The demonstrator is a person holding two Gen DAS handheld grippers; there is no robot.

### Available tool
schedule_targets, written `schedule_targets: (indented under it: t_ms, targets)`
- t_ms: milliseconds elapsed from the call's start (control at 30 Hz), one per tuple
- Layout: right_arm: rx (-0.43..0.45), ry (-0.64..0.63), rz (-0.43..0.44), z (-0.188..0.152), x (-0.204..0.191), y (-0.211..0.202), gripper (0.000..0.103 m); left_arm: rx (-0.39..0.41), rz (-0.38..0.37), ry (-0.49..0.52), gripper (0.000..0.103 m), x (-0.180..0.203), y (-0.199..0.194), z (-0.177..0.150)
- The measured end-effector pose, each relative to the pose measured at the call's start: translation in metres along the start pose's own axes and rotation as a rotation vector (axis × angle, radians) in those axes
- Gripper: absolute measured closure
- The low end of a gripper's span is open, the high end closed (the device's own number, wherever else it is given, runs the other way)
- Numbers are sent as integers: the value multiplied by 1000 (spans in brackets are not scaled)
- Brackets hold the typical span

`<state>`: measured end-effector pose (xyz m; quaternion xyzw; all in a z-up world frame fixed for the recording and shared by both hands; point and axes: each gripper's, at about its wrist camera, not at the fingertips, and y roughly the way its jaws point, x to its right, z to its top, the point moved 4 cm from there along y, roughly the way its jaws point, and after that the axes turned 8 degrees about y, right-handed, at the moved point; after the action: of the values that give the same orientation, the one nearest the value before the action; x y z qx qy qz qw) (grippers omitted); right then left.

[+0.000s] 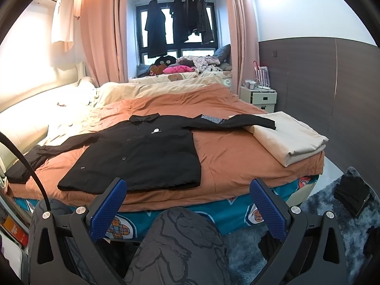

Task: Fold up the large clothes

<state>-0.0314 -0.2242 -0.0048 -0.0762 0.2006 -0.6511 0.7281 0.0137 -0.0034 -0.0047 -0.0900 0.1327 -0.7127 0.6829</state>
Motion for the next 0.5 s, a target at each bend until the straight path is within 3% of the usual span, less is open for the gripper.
schedule_targets:
  t_ms: [500]
  targets:
    - [5,4,-2,-1,2,-5,0,2,1,0,3,0,-1,1]
